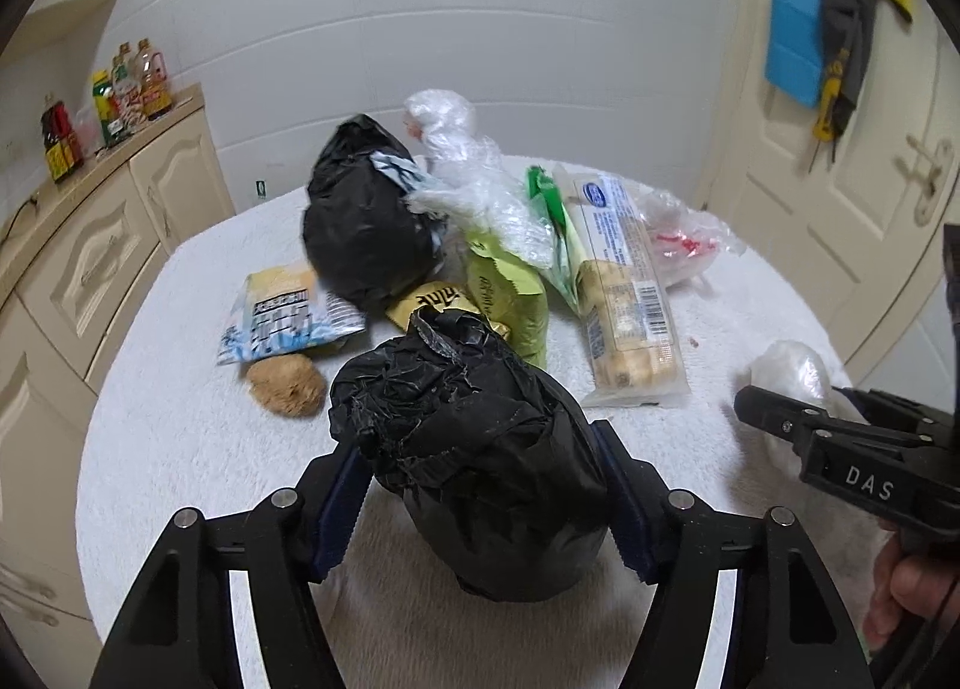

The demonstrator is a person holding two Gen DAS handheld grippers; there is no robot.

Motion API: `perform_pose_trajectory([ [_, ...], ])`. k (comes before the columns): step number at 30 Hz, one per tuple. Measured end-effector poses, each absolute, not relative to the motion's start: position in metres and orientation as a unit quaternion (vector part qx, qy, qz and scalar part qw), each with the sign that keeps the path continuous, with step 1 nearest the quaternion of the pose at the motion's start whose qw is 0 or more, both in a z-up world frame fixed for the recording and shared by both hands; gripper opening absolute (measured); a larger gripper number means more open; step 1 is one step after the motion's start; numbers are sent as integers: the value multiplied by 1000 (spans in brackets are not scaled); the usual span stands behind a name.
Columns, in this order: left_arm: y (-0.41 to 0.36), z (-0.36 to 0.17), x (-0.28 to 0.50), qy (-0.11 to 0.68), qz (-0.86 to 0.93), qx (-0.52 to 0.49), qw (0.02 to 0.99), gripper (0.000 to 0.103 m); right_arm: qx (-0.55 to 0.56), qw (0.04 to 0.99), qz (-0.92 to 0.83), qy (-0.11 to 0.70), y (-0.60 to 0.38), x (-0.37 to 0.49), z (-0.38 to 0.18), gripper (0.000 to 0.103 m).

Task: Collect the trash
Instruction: 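Grasp the black plastic bag with the left tool while the right tool grasps the clear plastic bag, then carry the black bag and clear bag with both tools over the blue bin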

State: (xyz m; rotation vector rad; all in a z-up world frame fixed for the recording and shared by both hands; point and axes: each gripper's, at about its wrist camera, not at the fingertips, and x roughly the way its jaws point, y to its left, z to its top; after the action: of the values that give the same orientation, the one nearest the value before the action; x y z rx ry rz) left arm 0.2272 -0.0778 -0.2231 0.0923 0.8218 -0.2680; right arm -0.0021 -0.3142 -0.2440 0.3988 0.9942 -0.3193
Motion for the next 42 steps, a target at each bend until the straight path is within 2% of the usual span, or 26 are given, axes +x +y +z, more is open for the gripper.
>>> perform_pose_trajectory([
  [11,-93,-163,182,325,-157,39,932,65,232,870,-124,417,-329,-27,-211,50],
  [24,-221,-124,172,282,-271,59,918,65,257,887,-196,329,-415,-110,-148,50],
  [32,-329,-148,194,321,-358,78,873,65,275,858,-297,316,-497,-175,-151,50],
  [42,-436,-234,249,435,-393,117,802,65,359,779,-361,365,-590,-224,-244,50],
])
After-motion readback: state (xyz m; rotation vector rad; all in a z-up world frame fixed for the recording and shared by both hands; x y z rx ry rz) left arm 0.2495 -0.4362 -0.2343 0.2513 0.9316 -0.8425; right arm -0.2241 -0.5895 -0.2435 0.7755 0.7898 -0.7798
